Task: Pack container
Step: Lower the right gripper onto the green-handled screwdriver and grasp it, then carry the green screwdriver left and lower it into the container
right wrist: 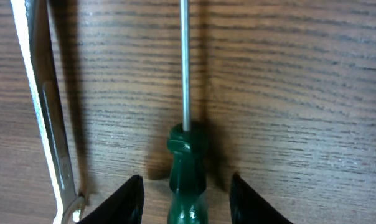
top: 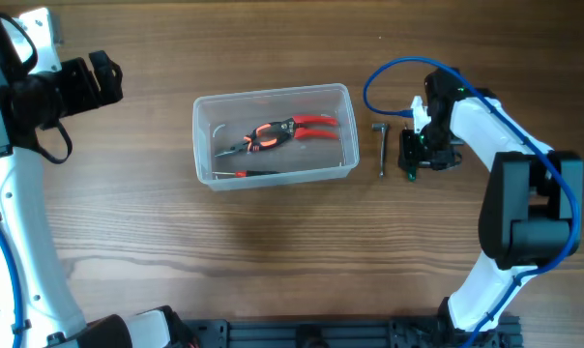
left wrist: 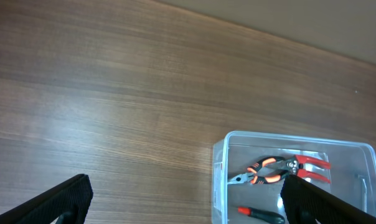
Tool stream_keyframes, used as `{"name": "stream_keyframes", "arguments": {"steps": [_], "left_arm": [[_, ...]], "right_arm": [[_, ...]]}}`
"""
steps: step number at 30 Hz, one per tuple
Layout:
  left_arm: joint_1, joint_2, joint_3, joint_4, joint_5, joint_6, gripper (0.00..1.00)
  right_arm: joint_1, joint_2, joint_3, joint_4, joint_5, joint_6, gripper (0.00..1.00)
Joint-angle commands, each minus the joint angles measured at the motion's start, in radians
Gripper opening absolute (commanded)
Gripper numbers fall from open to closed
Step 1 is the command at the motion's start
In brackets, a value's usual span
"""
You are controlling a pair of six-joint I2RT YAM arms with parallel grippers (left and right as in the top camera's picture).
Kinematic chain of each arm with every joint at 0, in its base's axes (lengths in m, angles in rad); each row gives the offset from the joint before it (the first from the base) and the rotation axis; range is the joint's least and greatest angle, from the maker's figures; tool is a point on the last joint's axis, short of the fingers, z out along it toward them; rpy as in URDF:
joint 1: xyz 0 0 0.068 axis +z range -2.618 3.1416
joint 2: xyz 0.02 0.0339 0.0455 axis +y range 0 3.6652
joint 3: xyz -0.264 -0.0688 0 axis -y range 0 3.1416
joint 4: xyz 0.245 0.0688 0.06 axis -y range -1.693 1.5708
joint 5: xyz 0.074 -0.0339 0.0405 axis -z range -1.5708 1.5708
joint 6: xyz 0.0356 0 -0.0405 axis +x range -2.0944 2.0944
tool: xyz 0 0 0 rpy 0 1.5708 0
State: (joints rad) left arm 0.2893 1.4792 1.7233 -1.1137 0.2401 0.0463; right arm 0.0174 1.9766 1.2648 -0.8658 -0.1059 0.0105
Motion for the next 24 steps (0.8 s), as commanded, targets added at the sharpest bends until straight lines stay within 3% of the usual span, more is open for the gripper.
{"name": "stream_keyframes", "arguments": {"steps": [1, 4, 10, 14, 20, 24], "left_arm": [[0.006, 0.006, 0.005, 0.002, 0.001, -0.002, 1.0], [0.006, 0.006, 0.005, 0.002, 0.001, -0.002, 1.0], [0.006, 0.006, 0.005, 0.002, 0.001, -0.002, 1.0], [0.006, 0.006, 0.005, 0.002, 0.001, -0.002, 1.0], [0.006, 0.006, 0.005, 0.002, 0.001, -0.002, 1.0], [0.006, 0.006, 0.005, 0.002, 0.001, -0.002, 1.0]], "right_arm": [[0.004, 0.048, -0.013, 0.014, 0.005, -0.004, 0.41], [0.004, 0.053, -0.013, 0.017, 0.005, -0.003, 0.24], [0.004, 0.053, -0.013, 0.017, 0.006, -0.003, 0.15], [0.004, 0.053, -0.013, 0.009, 0.056, 0.015, 0.04], [0.004, 0.049, 0.012, -0.037, 0.073, 0.016, 0.04], [0.003, -0.004, 0.134, -0.138, 0.072, 0.003, 0.04]]}}
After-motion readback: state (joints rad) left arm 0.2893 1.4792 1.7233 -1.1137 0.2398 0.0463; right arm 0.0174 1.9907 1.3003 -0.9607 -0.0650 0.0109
